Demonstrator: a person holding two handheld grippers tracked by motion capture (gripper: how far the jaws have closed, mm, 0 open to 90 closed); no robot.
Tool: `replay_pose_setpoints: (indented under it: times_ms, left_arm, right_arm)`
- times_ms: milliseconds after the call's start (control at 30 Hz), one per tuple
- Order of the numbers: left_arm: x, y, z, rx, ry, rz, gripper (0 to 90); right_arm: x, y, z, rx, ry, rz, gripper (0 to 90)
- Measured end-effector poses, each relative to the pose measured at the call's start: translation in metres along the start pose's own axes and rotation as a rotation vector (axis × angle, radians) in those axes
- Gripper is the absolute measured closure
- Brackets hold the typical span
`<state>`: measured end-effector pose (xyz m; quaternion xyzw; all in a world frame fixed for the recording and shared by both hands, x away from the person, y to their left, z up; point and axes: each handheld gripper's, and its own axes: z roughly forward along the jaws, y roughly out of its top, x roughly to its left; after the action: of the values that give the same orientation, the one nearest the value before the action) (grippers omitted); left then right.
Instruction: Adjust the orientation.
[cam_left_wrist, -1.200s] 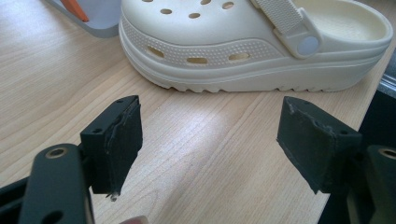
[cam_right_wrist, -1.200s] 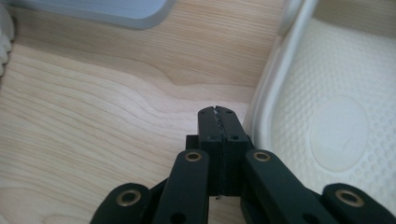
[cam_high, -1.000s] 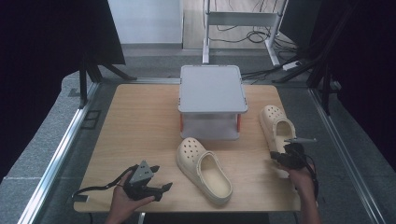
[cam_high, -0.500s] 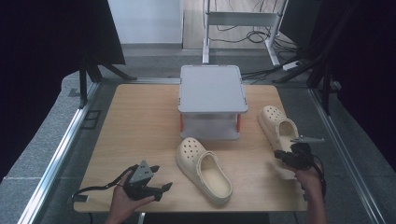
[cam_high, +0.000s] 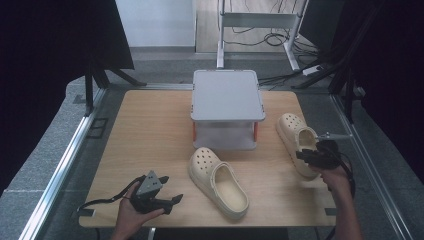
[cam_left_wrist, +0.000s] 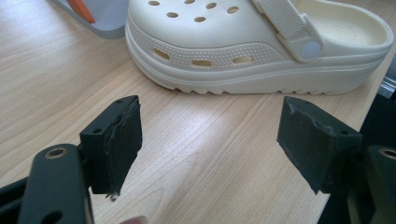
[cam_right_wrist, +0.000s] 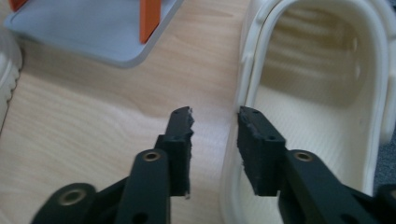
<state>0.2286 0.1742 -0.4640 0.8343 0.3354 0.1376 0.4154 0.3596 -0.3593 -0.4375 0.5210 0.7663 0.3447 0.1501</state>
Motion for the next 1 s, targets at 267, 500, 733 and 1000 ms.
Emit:
replay_pose_setpoints:
  times_ms: [267, 500, 733, 1000]
  left_arm:
    - [-0.001, 0.0, 0.002, 0.001, -0.008, -0.002, 22.5]
    - [-0.001, 0.0, 0.001, -0.006, -0.012, -0.005, 22.5]
    - [-0.001, 0.0, 0.001, -0.002, -0.011, -0.002, 22.5]
    - [-0.001, 0.0, 0.001, -0.003, -0.011, -0.002, 22.5]
  right_arm:
    - [-0.008, 0.016, 0.007, 0.017, -0.011, 0.011, 58.4]
    - [-0.012, 0.023, 0.013, 0.051, -0.007, -0.002, 57.8]
    - [-0.015, 0.032, 0.025, 0.097, -0.02, -0.006, 58.6]
    - [-0.016, 0.043, 0.036, 0.143, -0.021, -0.014, 60.7]
